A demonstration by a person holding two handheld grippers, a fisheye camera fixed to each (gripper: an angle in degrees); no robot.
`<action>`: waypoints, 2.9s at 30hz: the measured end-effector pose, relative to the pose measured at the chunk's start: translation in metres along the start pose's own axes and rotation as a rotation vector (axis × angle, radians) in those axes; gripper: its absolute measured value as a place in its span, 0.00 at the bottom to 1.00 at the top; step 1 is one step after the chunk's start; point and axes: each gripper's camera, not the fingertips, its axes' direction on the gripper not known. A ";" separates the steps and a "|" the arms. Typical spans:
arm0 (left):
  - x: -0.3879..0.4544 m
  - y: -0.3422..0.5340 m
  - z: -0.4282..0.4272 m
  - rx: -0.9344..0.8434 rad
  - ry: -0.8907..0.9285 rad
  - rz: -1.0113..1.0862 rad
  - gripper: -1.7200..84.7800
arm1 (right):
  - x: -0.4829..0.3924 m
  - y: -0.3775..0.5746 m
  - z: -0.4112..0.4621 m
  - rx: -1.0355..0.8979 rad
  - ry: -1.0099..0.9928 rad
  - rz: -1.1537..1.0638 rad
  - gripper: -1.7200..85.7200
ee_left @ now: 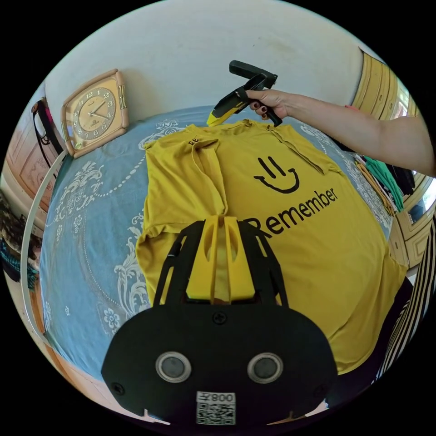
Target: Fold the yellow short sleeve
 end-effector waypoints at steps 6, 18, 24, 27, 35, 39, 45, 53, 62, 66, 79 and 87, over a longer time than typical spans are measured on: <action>0.013 -0.001 0.013 -0.064 -0.053 0.050 0.04 | -0.026 -0.003 0.026 -0.147 0.162 -0.034 0.11; -0.010 0.004 0.012 -0.024 -0.018 0.001 0.03 | -0.088 0.031 0.025 -0.112 0.403 -0.227 0.12; -0.031 0.005 0.022 -0.057 0.009 -0.017 0.03 | -0.104 0.035 0.030 -0.115 0.493 -0.270 0.07; -0.045 0.008 0.021 -0.049 0.029 -0.027 0.03 | -0.129 0.045 0.015 -0.033 0.623 -0.342 0.04; -0.087 0.013 0.012 -0.023 0.080 -0.056 0.04 | -0.106 0.055 0.015 -0.111 0.592 -0.240 0.08; -0.126 0.020 -0.005 0.043 0.115 -0.124 0.04 | -0.089 0.060 -0.024 0.048 0.404 -0.104 0.12; -0.199 0.037 -0.014 0.099 0.180 -0.303 0.04 | -0.078 0.049 -0.039 0.157 0.286 -0.002 0.11; -0.266 0.060 0.001 0.084 0.313 -0.434 0.06 | -0.049 0.085 -0.048 0.026 0.455 0.135 0.09; -0.339 0.066 0.006 0.126 0.426 -0.597 0.10 | -0.101 0.031 -0.023 0.163 0.325 -0.131 0.11; -0.369 0.070 0.013 0.161 0.527 -0.670 0.11 | -0.109 -0.012 0.019 0.057 0.353 -0.176 0.11; -0.414 0.070 0.012 0.223 0.584 -0.728 0.04 | -0.098 -0.013 0.029 0.063 0.423 -0.182 0.04; -0.426 0.085 0.008 0.256 0.523 -0.785 0.03 | -0.071 -0.017 0.013 0.107 0.225 -0.080 0.04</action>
